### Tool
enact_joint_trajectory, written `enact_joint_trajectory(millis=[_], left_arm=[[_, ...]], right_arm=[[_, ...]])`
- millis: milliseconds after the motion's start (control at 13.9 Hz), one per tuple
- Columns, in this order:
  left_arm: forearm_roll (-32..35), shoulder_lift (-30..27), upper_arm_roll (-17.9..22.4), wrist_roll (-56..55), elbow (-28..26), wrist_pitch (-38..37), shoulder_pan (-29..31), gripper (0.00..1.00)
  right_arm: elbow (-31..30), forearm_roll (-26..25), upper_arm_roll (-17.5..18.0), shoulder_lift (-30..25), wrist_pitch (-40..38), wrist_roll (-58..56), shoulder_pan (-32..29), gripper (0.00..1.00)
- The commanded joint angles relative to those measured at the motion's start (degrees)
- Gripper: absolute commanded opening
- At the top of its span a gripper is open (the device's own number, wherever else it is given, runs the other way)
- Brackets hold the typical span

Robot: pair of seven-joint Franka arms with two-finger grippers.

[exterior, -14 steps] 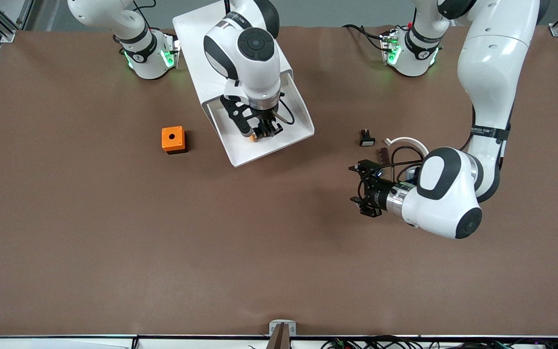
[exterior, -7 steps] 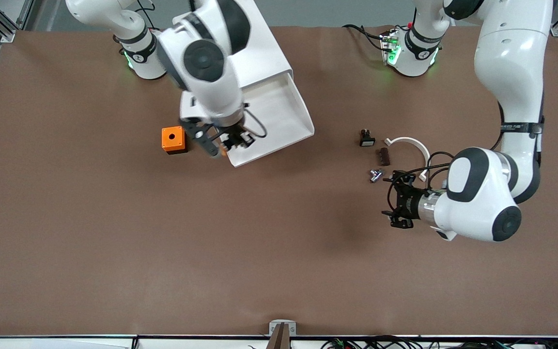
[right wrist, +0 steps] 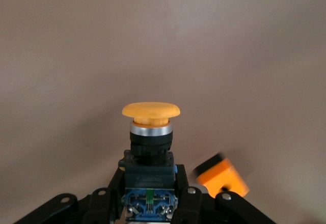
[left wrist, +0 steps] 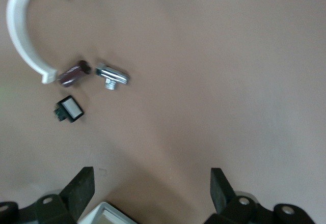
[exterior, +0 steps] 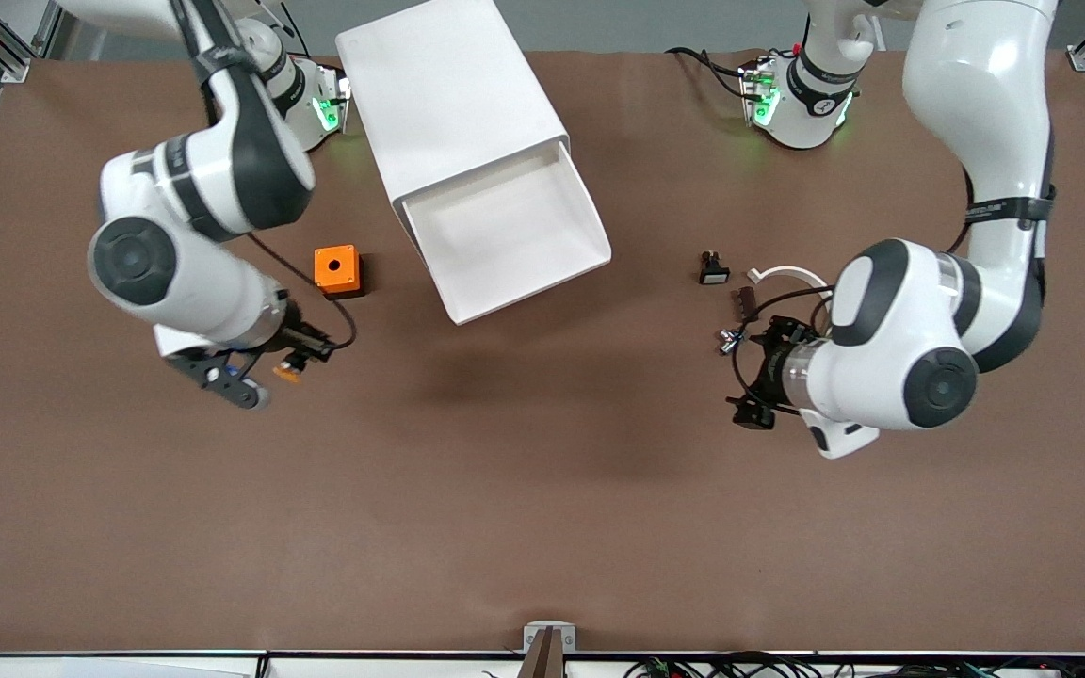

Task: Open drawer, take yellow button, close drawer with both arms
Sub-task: 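Lift the button out with the right gripper while the left gripper releases, then push the drawer closed into the cabinet with the left gripper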

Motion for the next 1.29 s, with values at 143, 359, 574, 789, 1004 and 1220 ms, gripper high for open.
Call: enact_joint_trajectory(millis=[143, 359, 574, 789, 1004, 1220], left_arm=[[4.0, -1.0, -0.1, 15.2, -1.3, 4.6, -8.5, 1.00], [6.0, -0.8, -2.9, 20.7, -4.2, 10.5, -12.3, 0.99], [7.5, -0.8, -3.1, 20.8, -5.7, 12.8, -16.8, 0.99], [7.5, -0.9, -3.2, 20.9, -6.9, 16.4, -19.5, 0.99], [7.4, -0.9, -6.0, 20.8, -6.9, 17.2, -20.2, 0.99], [7.3, -2.1, -9.1, 20.5, -8.7, 17.3, -20.1, 0.99]], right_arm=[[-9.9, -4.3, 1.2, -0.1, 13.8, -22.2, -13.0, 0.00], [-12.5, -4.3, 1.2, 4.0, 23.5, -35.8, -20.7, 0.00], [-12.5, -4.3, 1.2, 10.6, 33.8, -44.2, -26.1, 0.00], [-11.6, -3.6, 1.4, 15.3, 36.3, -46.9, -28.8, 0.00], [-10.2, -3.3, 1.5, 17.4, 36.5, -46.8, -29.1, 0.01], [-10.0, -3.3, 1.5, 18.3, 38.0, -46.6, -29.2, 0.02]])
